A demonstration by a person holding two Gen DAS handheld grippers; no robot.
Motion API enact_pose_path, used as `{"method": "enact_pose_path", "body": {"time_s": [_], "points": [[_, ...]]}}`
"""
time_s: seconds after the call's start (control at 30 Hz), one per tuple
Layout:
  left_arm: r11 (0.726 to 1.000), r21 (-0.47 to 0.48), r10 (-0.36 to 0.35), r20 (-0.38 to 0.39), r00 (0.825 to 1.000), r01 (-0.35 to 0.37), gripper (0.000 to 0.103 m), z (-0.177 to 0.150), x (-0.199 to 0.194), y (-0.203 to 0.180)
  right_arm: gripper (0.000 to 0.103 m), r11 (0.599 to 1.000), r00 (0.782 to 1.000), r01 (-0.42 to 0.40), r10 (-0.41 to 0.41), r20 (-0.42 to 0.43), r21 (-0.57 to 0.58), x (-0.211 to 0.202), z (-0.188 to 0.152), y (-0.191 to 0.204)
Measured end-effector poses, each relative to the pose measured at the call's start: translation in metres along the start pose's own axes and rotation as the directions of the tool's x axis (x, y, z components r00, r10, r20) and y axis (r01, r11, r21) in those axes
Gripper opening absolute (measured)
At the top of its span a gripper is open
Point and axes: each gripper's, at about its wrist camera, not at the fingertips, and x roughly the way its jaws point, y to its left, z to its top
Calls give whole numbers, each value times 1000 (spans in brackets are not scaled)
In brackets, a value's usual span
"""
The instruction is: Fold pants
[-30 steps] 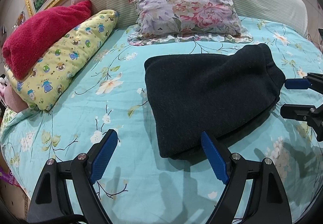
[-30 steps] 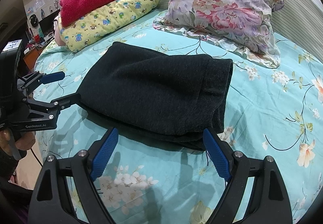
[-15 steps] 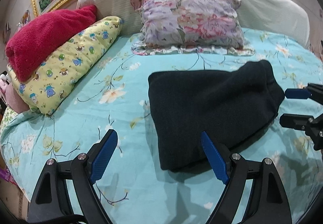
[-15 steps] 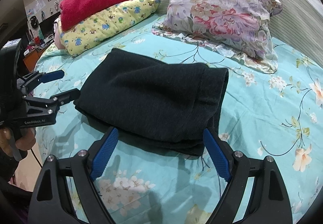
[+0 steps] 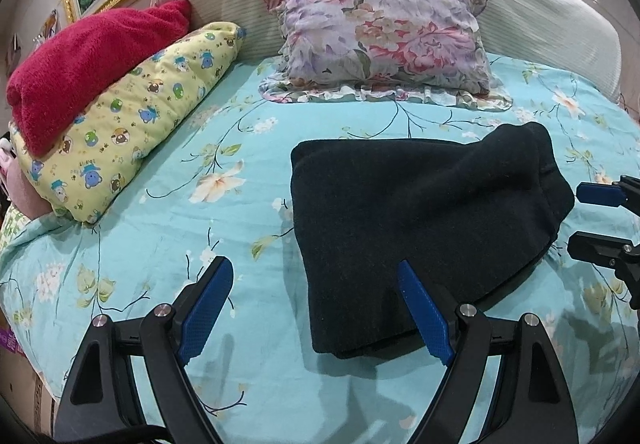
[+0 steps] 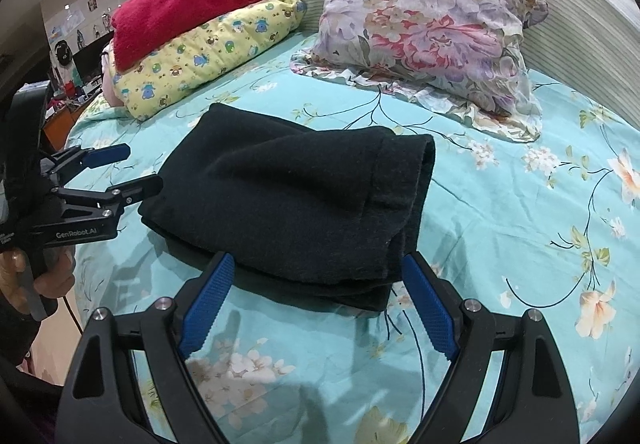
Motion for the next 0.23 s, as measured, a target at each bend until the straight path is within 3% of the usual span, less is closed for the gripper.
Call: {"method": "enact_pose_path", "body": {"time_s": [0.23], "points": [[1000,-5,1,-32,999,-1,86,3,5,-5,86,1000,1000,-2,3,-5,21,4,0,-2]]}}
